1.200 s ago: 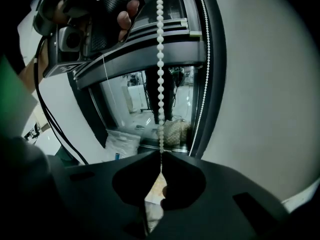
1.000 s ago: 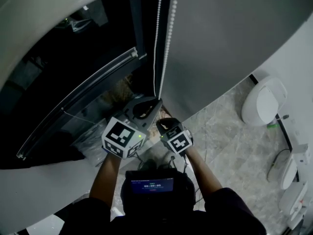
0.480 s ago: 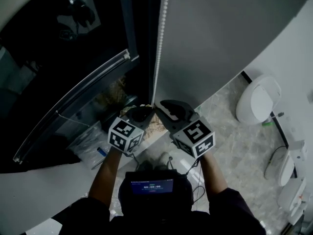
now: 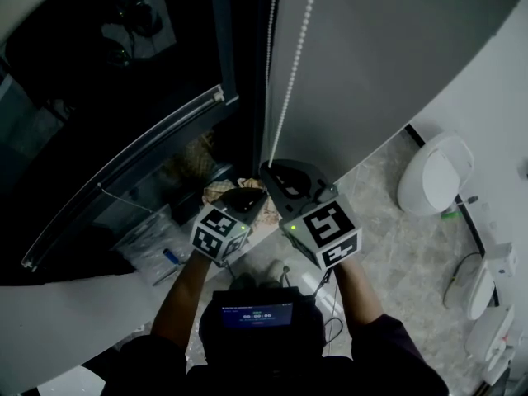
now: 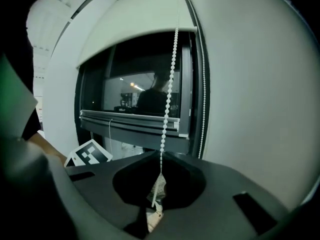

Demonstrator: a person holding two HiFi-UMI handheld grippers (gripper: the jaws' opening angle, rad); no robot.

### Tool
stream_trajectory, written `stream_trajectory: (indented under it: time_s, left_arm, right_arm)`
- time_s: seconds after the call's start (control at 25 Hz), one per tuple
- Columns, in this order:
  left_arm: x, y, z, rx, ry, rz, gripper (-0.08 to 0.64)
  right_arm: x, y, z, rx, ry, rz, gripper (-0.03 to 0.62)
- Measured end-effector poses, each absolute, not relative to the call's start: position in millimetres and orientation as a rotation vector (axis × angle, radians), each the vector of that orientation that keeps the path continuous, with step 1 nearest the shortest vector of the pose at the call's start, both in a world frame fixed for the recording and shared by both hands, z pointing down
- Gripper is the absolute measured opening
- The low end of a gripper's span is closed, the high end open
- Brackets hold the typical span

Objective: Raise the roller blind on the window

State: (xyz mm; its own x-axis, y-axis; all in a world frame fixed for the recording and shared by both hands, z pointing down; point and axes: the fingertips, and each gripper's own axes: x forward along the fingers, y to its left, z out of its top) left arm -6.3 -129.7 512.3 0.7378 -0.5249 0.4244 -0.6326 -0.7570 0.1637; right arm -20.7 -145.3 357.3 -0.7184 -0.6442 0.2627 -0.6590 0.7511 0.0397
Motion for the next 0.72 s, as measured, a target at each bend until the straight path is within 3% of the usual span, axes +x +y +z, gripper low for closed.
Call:
stream_trajectory:
  time_s: [0.32, 0.72]
  left_arm:
    - [-32, -118, 481, 2.657, -0.918, 0.307, 0.011]
    - [-26, -122, 368, 2.869, -0.946, 0.13, 0.012]
  right_arm:
    - [-16, -150, 368, 1.058, -2.706, 0.12, 0.011]
    - [-23, -144, 466, 0.97, -2.583, 0.308, 0.011]
